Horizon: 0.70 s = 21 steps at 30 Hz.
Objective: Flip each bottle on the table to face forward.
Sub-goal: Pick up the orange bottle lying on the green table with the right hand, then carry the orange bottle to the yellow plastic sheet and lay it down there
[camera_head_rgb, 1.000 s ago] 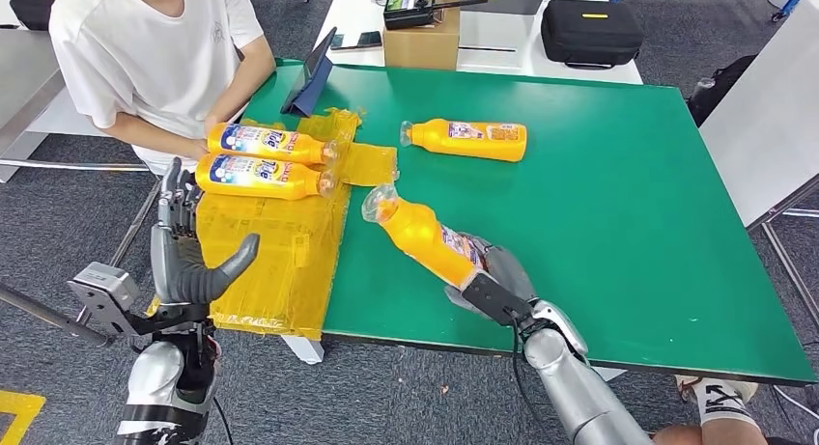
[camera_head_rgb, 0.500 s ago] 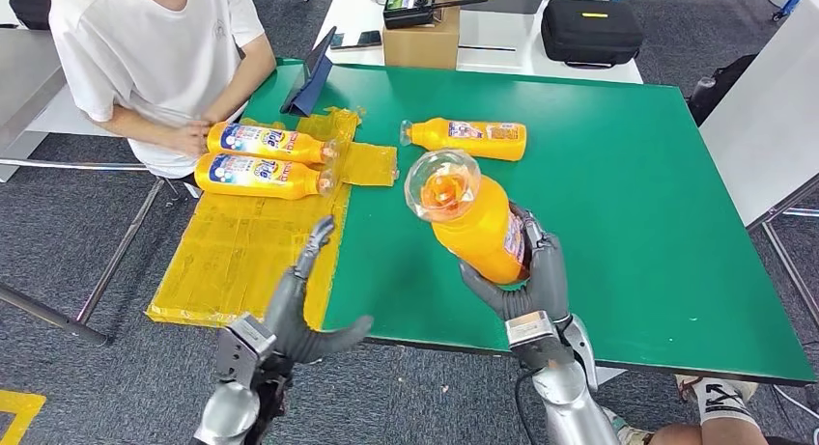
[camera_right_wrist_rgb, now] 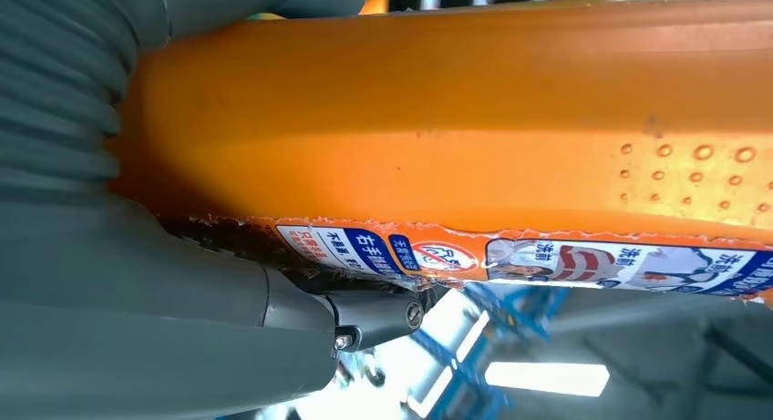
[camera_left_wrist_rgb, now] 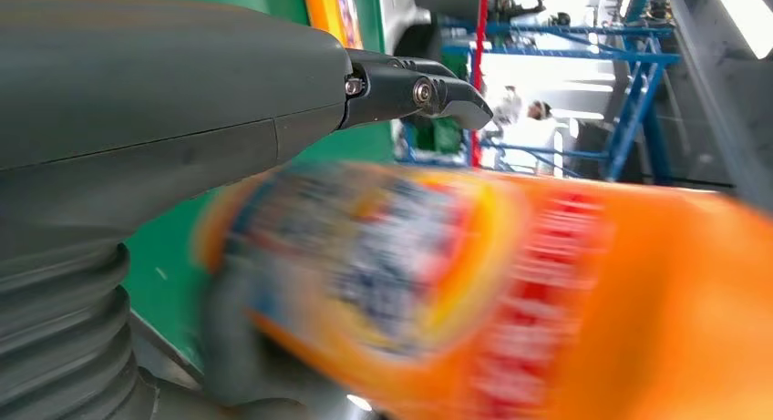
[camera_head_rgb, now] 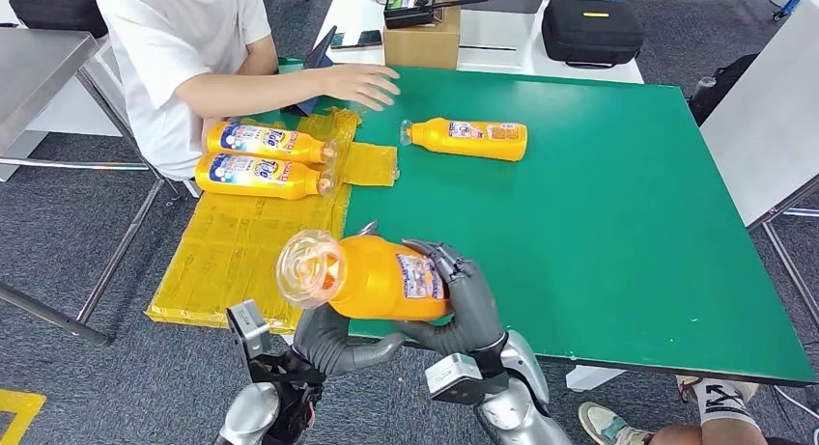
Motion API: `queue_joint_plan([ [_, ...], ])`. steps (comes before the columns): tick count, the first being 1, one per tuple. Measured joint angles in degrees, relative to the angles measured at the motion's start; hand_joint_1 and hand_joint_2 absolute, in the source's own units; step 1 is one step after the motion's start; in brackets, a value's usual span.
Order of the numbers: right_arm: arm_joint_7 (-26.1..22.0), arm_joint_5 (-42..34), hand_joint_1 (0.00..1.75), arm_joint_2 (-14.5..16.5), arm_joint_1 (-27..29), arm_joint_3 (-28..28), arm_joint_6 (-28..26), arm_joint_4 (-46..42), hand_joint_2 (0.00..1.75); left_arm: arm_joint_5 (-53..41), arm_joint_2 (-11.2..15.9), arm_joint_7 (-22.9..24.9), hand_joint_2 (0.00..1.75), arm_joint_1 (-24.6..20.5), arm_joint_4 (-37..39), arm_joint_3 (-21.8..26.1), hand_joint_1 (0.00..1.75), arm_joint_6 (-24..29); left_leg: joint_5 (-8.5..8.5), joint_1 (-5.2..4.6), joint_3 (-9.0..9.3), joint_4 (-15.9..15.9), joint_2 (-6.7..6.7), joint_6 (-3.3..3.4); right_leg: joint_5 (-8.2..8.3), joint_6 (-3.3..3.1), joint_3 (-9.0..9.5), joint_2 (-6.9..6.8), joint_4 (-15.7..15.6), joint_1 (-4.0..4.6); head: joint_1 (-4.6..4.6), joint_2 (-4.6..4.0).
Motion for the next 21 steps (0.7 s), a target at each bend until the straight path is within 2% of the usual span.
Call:
queue_joint_plan([
  [12,0.2,0.3,1.75,2.56,-0.97,6.71,-2.88,9.24,1.75,5.62,-0.11,0.76,1.75,0.03,-1.59,0.35,0.0,-0.72,0.0,-0.01,-0.01,0.0,0.01,0.0,0.0,0.0,-0.02,0.0,-0.01,-0.01,0.0,0.01],
  [14,0.23,0.23,1.75,2.62,-1.27,7.0,-2.97,9.83,1.75,6.25,-0.02,0.88,1.75,0.04,-1.59,0.41,0.82,-1.26,0.0,-0.01,-0.01,0.0,0.02,0.0,0.0,0.0,-0.02,0.0,-0.01,-0.01,-0.01,0.01],
  [15,0.26,0.19,1.67,2.64,-1.38,7.09,-2.98,10.09,1.75,6.52,0.03,0.95,1.75,0.05,-1.59,0.43,1.26,-1.51,0.0,-0.01,-0.01,0.0,0.01,0.0,0.0,0.0,-0.02,0.0,-0.01,-0.01,-0.01,0.01],
  [16,0.27,0.17,1.27,2.66,-1.49,7.13,-2.98,10.31,1.75,6.69,0.07,1.0,1.75,0.06,-1.59,0.45,1.7,-1.66,0.0,-0.01,-0.01,0.0,0.01,0.0,0.0,0.0,-0.02,0.0,-0.01,-0.01,-0.01,0.01],
  [17,0.28,0.14,0.83,2.67,-1.62,7.17,-2.98,10.53,1.75,6.81,0.1,1.05,1.75,0.08,-1.59,0.46,1.75,-1.79,0.0,-0.01,-0.01,0.0,0.01,0.0,0.0,0.0,-0.02,0.0,-0.01,-0.01,-0.01,0.01],
  [18,0.28,0.12,0.4,2.67,-1.74,7.24,-2.99,10.77,1.31,6.9,0.14,1.08,1.75,0.08,-1.59,0.48,1.75,-1.92,0.0,-0.01,-0.01,0.0,0.02,0.0,0.0,0.0,-0.03,0.0,-0.01,-0.01,-0.01,0.01],
  [19,0.31,0.1,0.04,2.67,-1.83,7.32,-3.02,10.96,0.87,7.05,0.18,1.11,1.75,0.08,-1.58,0.49,1.75,-2.07,0.0,-0.01,-0.01,0.0,0.02,0.0,0.0,0.0,-0.03,0.0,-0.01,-0.01,0.0,0.01],
  [21,0.56,-0.19,0.0,2.71,-1.85,7.46,-3.39,11.24,0.0,7.72,0.22,1.23,1.75,0.07,-1.57,0.57,1.75,-2.6,0.0,-0.01,-0.01,0.0,0.02,0.0,0.0,0.0,-0.04,0.0,-0.01,-0.01,0.0,0.01],
])
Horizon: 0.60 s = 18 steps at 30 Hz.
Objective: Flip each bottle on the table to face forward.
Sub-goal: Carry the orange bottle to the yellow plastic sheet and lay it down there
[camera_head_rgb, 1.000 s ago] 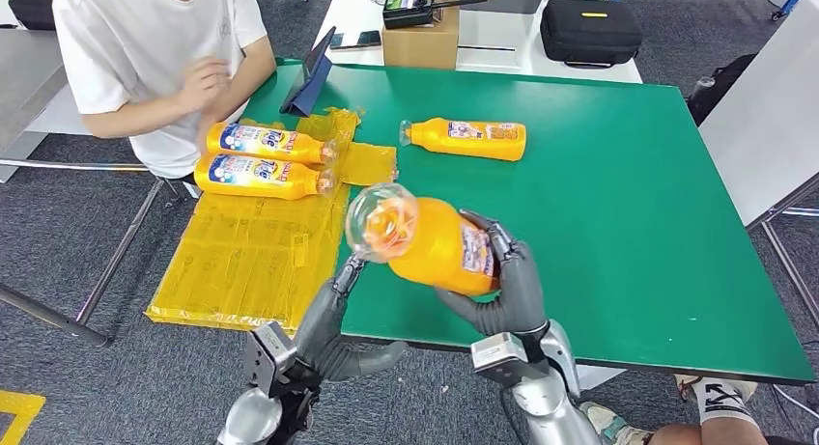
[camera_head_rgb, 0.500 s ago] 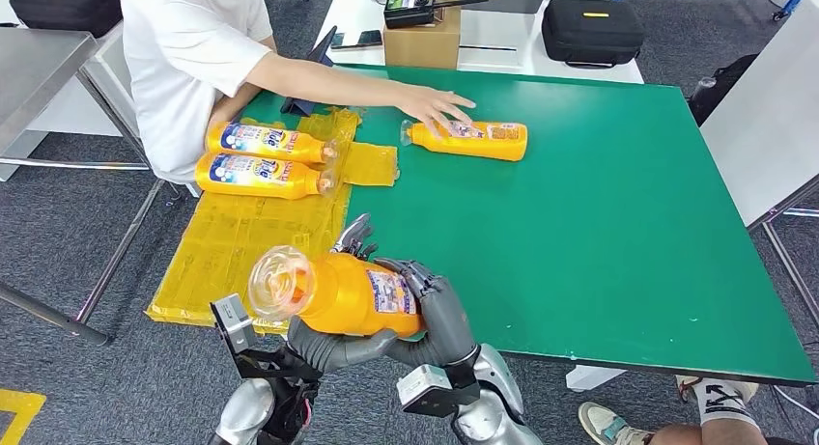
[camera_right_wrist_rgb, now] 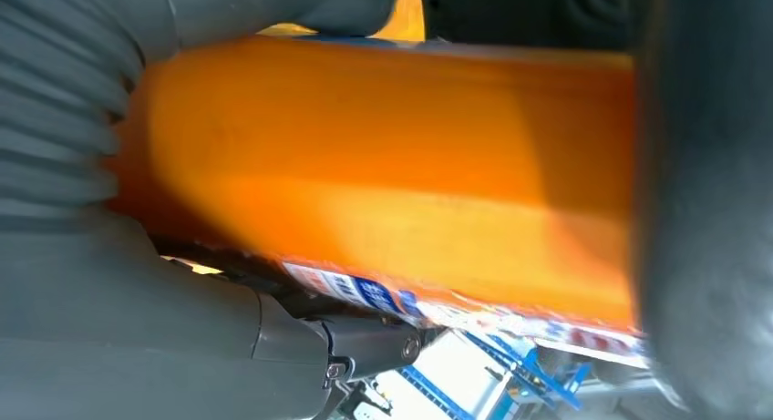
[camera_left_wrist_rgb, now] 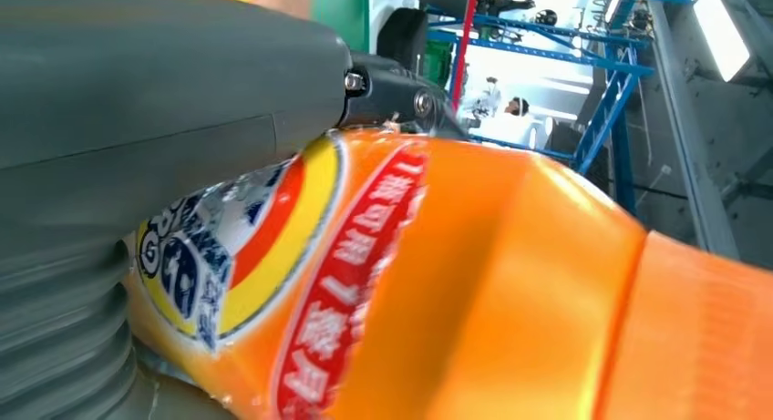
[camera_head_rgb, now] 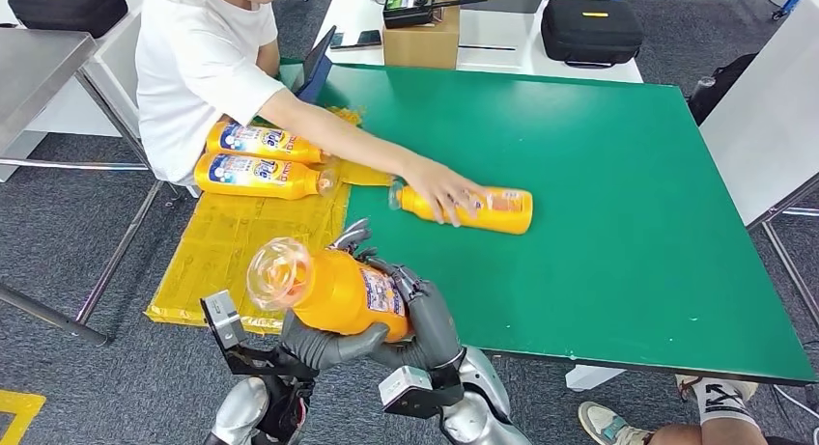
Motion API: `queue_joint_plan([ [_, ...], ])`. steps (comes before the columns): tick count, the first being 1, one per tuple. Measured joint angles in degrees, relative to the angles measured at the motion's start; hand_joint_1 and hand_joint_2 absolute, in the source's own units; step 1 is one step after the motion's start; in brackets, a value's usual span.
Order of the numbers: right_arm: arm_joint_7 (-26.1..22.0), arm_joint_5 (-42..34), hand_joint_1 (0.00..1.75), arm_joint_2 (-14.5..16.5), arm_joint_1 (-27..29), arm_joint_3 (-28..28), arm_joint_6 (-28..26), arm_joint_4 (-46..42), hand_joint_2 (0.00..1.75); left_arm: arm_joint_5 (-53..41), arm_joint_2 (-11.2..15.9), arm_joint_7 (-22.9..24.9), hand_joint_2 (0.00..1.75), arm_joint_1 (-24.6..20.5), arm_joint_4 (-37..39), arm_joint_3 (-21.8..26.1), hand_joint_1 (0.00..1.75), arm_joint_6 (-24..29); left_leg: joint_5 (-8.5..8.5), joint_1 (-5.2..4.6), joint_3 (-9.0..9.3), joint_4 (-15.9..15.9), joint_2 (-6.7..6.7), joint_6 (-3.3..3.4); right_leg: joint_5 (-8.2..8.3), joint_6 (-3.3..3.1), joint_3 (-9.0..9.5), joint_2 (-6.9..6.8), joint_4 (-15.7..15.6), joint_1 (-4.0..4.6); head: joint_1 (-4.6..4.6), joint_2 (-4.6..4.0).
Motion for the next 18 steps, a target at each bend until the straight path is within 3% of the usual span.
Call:
queue_joint_plan([
  [13,-1.74,-6.11,0.0,2.01,2.88,-1.67,-9.34,-4.09,0.0,12.38,-1.05,1.72,1.75,0.01,0.13,2.28,1.75,-1.86,0.0,0.0,-0.03,0.0,0.0,0.0,0.0,0.0,-0.04,0.0,0.0,0.0,0.01,0.0],
  [18,-2.27,-5.94,0.0,1.22,3.39,0.52,-18.68,-10.14,0.0,11.57,-1.89,1.14,1.75,-2.08,1.93,6.71,1.75,4.37,0.01,0.0,-0.03,0.0,0.01,0.0,0.01,-0.01,-0.04,0.0,0.0,0.0,0.01,0.0],
])
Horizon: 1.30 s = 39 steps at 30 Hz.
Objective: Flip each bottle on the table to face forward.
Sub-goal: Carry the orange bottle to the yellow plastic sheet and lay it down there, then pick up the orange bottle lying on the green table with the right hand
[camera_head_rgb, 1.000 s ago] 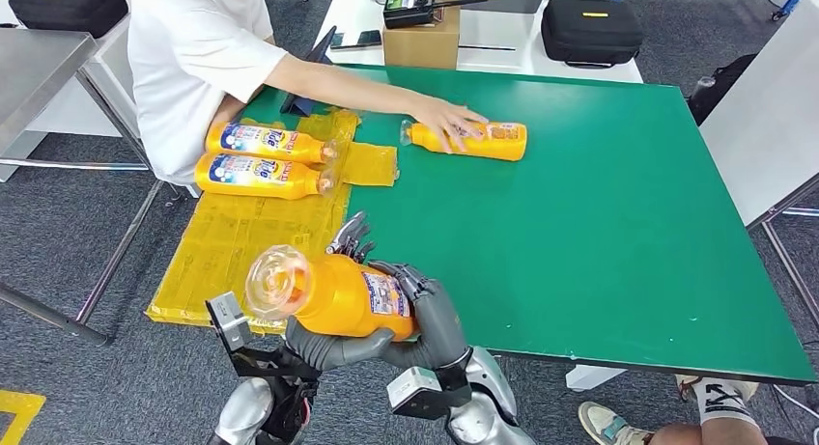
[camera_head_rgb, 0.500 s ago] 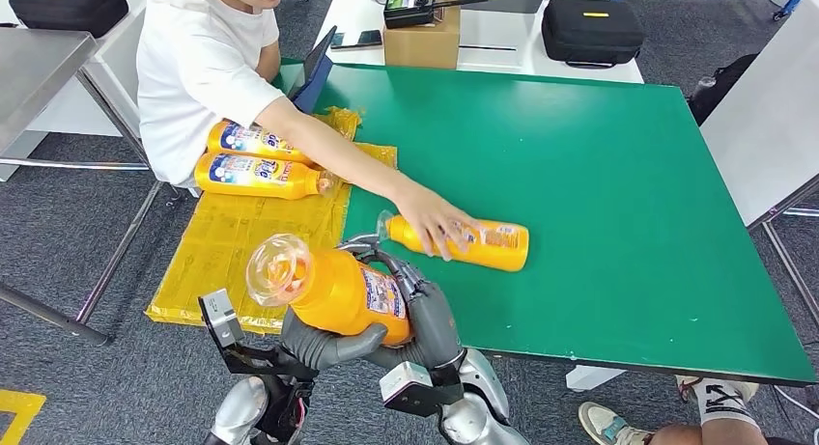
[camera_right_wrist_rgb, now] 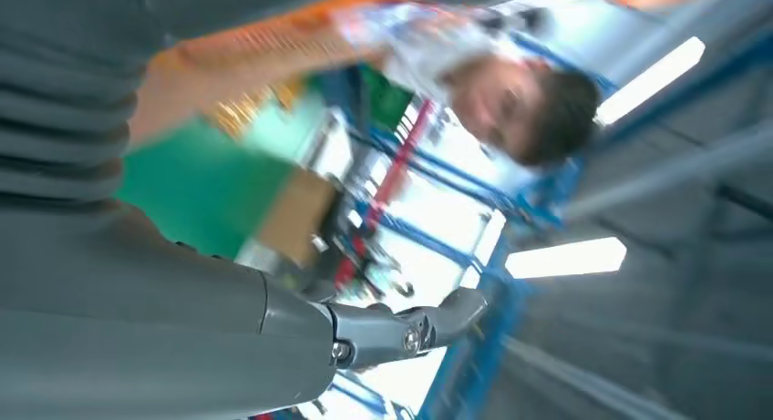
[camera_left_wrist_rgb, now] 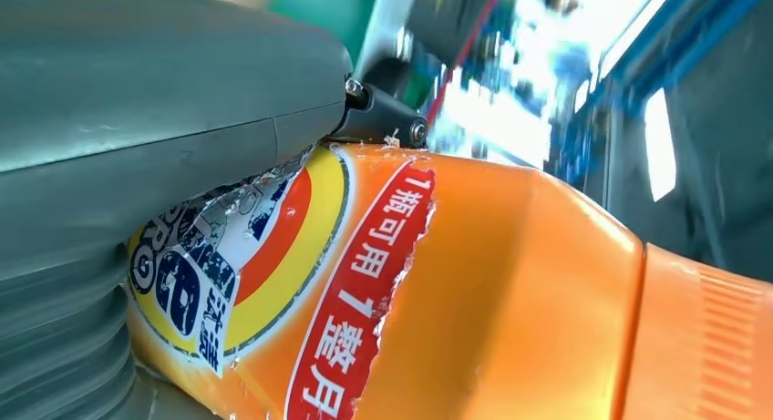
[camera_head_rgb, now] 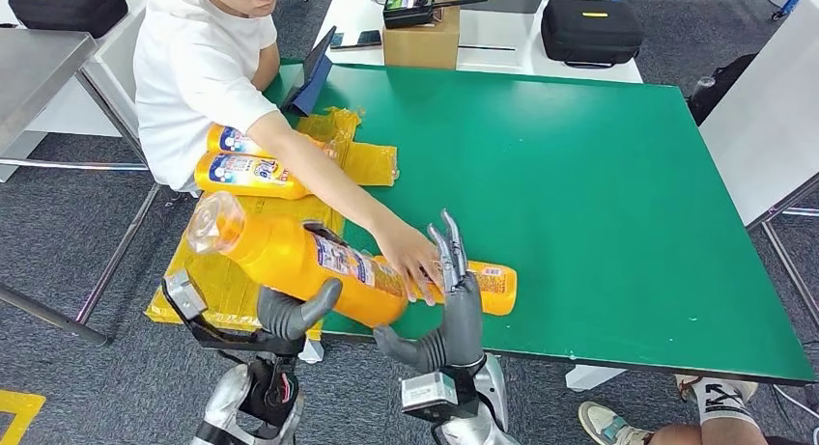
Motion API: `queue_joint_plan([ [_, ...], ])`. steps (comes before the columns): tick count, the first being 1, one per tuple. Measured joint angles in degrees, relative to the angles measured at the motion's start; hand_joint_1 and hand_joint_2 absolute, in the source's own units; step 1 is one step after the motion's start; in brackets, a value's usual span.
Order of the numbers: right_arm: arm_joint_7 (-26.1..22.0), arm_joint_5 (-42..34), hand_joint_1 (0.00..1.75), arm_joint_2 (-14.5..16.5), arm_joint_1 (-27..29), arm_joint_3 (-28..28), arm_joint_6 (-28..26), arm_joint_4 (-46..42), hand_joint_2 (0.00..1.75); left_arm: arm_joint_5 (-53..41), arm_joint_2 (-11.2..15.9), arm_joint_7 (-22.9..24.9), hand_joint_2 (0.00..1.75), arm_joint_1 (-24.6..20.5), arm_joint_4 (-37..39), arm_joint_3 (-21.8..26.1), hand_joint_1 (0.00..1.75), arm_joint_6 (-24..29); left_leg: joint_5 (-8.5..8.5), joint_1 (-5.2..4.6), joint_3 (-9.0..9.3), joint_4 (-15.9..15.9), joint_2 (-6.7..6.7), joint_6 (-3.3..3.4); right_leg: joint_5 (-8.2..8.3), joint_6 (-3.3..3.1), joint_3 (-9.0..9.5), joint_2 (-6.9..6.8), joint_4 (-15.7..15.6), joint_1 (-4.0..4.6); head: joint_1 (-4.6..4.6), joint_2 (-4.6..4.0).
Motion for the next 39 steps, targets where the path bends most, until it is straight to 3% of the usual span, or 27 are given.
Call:
queue_joint_plan([
  [6,-0.08,1.42,0.0,-1.3,0.0,3.05,-4.13,-5.33,0.0,-20.81,0.66,-4.21,1.75,-3.78,4.07,3.72,1.75,15.13,0.02,0.01,0.0,0.0,-0.01,-0.01,0.0,0.0,0.01,0.0,0.02,0.0,0.01,0.0],
  [10,-0.08,-0.24,0.0,-1.9,-0.05,3.44,-4.49,-8.24,0.0,-48.47,3.43,-2.09,1.75,-7.05,9.02,4.24,1.75,29.45,0.02,0.01,0.0,0.0,-0.02,-0.02,0.0,0.0,0.01,0.0,0.01,0.0,0.01,0.0],
  [13,-0.08,-1.89,0.0,-2.3,-0.1,3.42,-4.55,-9.73,0.0,-61.11,6.07,-0.45,1.75,-9.38,14.21,4.61,1.75,33.24,0.02,0.01,0.0,0.0,0.03,-0.02,0.01,0.0,-0.01,0.01,0.02,0.0,0.0,0.0],
  [23,-0.08,-3.85,0.0,-2.93,-0.27,3.76,-4.28,-11.42,0.0,-69.72,9.72,2.72,1.75,-13.21,22.96,4.85,1.75,33.53,0.02,0.0,-0.03,0.0,-0.02,-0.02,0.0,-0.01,-0.02,0.01,0.01,0.0,0.01,0.0],
  [31,-0.08,-7.94,0.0,-3.34,-1.11,4.82,-1.79,-11.42,0.0,-81.47,13.56,10.78,1.75,-25.19,41.63,5.0,1.75,29.4,0.13,0.02,0.0,0.0,0.01,-0.05,0.05,-0.02,0.0,0.01,0.07,0.01,0.01,0.0],
  [39,-0.08,-11.48,0.0,-3.45,-2.15,4.82,3.07,-10.87,0.0,-88.7,15.44,11.88,1.75,-32.37,53.75,3.97,1.75,27.09,0.14,0.02,0.01,0.0,-0.02,-0.06,0.04,-0.02,0.02,0.0,0.08,0.0,0.0,0.0],
])
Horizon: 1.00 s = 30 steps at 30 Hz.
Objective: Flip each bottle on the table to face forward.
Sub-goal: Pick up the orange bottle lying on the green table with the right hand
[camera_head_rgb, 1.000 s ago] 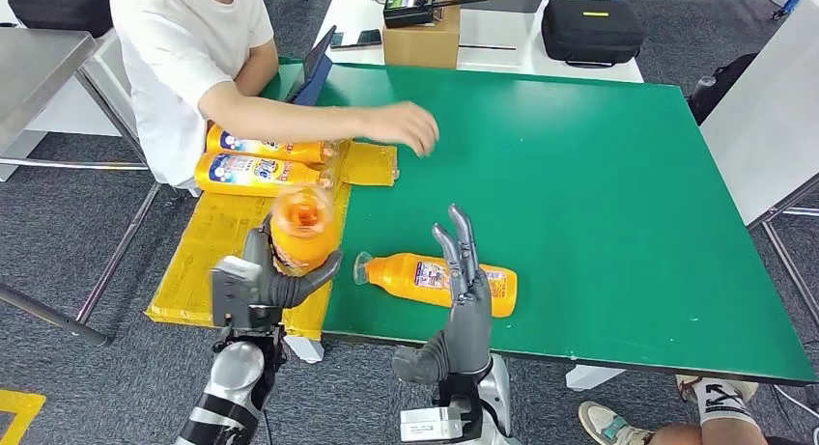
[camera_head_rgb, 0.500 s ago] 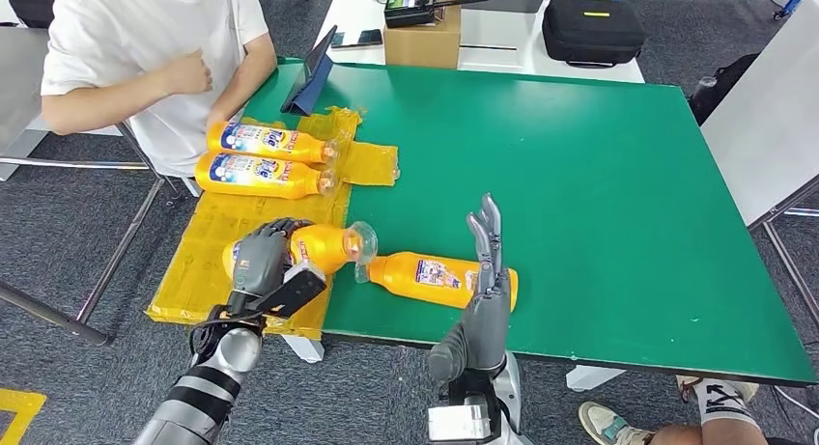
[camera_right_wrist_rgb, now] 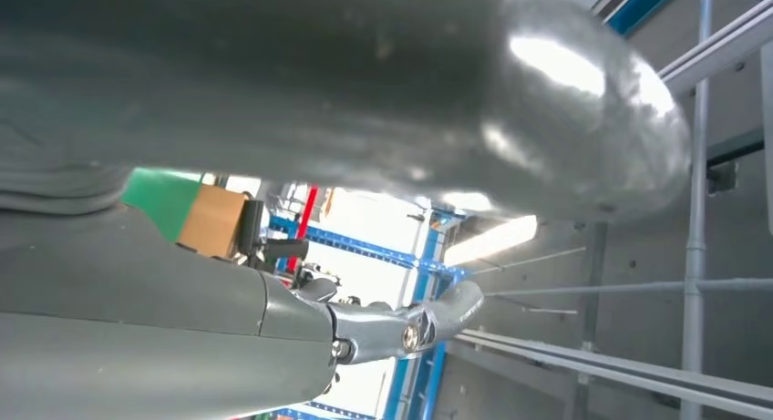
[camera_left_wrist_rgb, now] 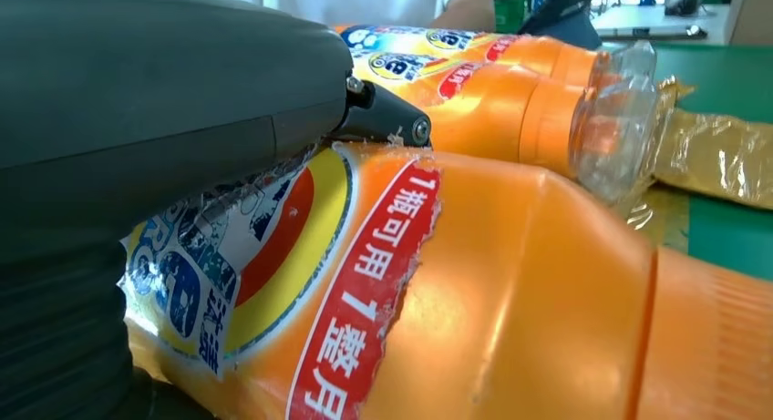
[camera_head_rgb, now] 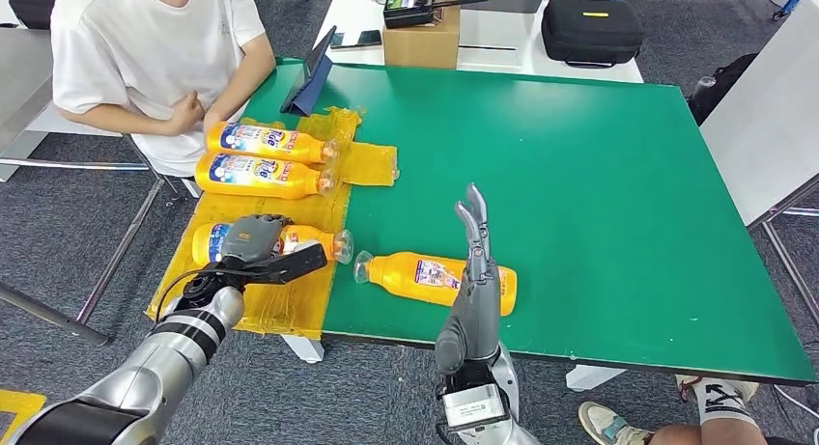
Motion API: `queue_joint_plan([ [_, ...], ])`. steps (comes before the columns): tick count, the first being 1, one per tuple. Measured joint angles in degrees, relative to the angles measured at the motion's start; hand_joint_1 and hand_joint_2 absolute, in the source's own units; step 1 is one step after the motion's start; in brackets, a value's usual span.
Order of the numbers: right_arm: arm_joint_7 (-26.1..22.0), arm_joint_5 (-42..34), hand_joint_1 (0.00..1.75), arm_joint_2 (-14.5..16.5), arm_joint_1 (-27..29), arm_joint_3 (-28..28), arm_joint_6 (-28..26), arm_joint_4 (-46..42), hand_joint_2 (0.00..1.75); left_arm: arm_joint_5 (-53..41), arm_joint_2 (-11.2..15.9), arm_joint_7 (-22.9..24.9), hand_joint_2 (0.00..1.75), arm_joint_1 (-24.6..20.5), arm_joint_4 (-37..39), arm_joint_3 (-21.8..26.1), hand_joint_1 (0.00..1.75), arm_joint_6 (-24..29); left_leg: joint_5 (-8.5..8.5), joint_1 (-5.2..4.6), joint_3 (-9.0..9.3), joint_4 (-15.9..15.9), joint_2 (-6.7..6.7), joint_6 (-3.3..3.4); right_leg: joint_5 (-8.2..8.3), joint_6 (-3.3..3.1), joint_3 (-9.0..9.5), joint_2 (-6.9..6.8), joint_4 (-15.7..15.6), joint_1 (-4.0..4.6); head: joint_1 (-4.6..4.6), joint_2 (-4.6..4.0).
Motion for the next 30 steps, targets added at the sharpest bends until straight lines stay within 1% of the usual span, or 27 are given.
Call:
queue_joint_plan([
  [4,0.0,-0.67,0.0,0.0,-0.42,-0.01,0.88,0.49,0.0,-1.28,0.07,0.33,1.75,-1.61,2.87,-0.65,1.75,-0.2,0.0,0.0,0.02,0.0,-0.03,0.0,0.0,0.0,0.05,-0.01,-0.02,0.0,0.01,0.0],
  [6,0.0,-0.85,0.0,0.0,-0.56,-0.03,1.44,0.74,0.0,-2.9,0.07,1.23,1.75,-2.18,3.81,-1.31,1.75,-0.55,0.01,0.0,0.06,0.0,-0.03,0.01,0.0,-0.01,0.09,-0.01,-0.03,0.0,0.01,0.0],
  [7,0.0,-0.88,0.0,0.0,-0.59,-0.04,1.72,0.85,0.0,-3.75,0.07,1.81,1.75,-2.45,4.16,-1.71,1.68,-0.77,0.02,0.0,0.09,0.0,-0.03,0.01,0.0,-0.01,0.12,-0.01,-0.03,0.0,0.01,0.0],
  [8,0.0,-0.92,0.0,0.01,-0.61,-0.06,1.97,0.97,0.0,-4.53,0.07,2.42,1.75,-2.73,4.49,-2.12,1.33,-1.02,0.02,0.0,0.13,-0.01,-0.03,0.02,0.0,-0.01,0.17,-0.01,-0.03,0.0,0.01,0.0],
  [10,0.0,-1.05,0.0,0.02,-0.62,-0.13,2.35,1.15,0.0,-5.3,0.07,3.24,1.75,-3.2,4.99,-2.71,0.46,-1.39,0.03,0.0,0.22,-0.01,-0.02,0.02,0.0,-0.01,0.25,-0.01,-0.03,0.0,0.01,0.0],
  [11,0.0,-1.16,0.0,0.02,-0.61,-0.19,2.52,1.24,0.0,-5.4,0.07,3.42,1.75,-3.37,5.2,-2.84,0.09,-1.57,0.03,0.0,0.26,-0.01,-0.01,0.02,0.01,-0.02,0.27,-0.01,-0.03,0.0,0.01,0.0],
  [12,0.0,-1.26,0.0,0.02,-0.6,-0.28,2.7,1.33,0.0,-5.32,0.06,3.28,1.75,-3.48,5.34,-2.88,0.0,-1.75,0.03,0.0,0.29,-0.01,0.0,0.02,0.02,-0.04,0.29,-0.01,-0.02,0.0,0.01,0.0],
  [17,0.0,-1.46,0.0,0.02,-0.56,-0.88,3.36,1.76,0.0,-4.19,-0.08,-0.74,1.75,-3.52,5.5,-2.88,0.0,-3.37,0.06,0.0,0.31,-0.01,-0.01,0.01,0.07,-0.11,0.29,-0.01,-0.02,0.01,0.01,0.0],
  [22,0.0,-1.53,0.0,0.02,-0.56,-1.26,3.47,1.98,0.0,-3.13,-0.21,-3.27,1.75,-3.56,5.48,-2.84,0.0,-4.73,0.06,-0.01,0.3,-0.01,-0.04,0.01,0.07,-0.12,0.3,-0.02,-0.02,-0.01,0.01,0.0],
  [23,0.0,-1.63,0.0,0.02,-0.56,-1.28,3.55,2.01,0.0,-1.91,-0.27,-4.71,1.75,-3.58,5.43,-2.73,0.0,-5.77,0.06,-0.02,0.3,-0.01,-0.04,0.01,0.07,-0.11,0.31,-0.02,-0.02,-0.01,0.01,0.0],
  [25,0.0,-1.92,0.0,0.02,-0.57,-1.29,3.72,2.07,0.0,2.53,-0.49,-9.06,1.75,-3.5,5.14,-2.02,0.0,-9.15,0.06,-0.02,0.3,-0.01,-0.05,0.01,0.07,-0.11,0.31,-0.03,-0.03,-0.01,0.01,0.0],
  [28,0.0,-2.57,0.0,0.02,-0.6,-1.29,3.85,2.27,0.0,12.54,-1.24,-17.0,1.75,-2.55,3.38,0.4,0.0,-16.56,0.05,-0.03,0.27,-0.01,-0.03,0.01,0.07,-0.11,0.29,-0.02,-0.03,-0.01,0.01,-0.01],
  [30,0.0,-2.88,0.0,0.02,-0.62,-1.29,3.85,2.48,0.0,20.08,-1.98,-22.01,1.75,-0.91,0.71,2.45,0.0,-21.82,0.05,-0.03,0.25,-0.01,0.02,0.01,0.08,-0.11,0.24,0.0,-0.03,-0.01,0.01,-0.01],
])
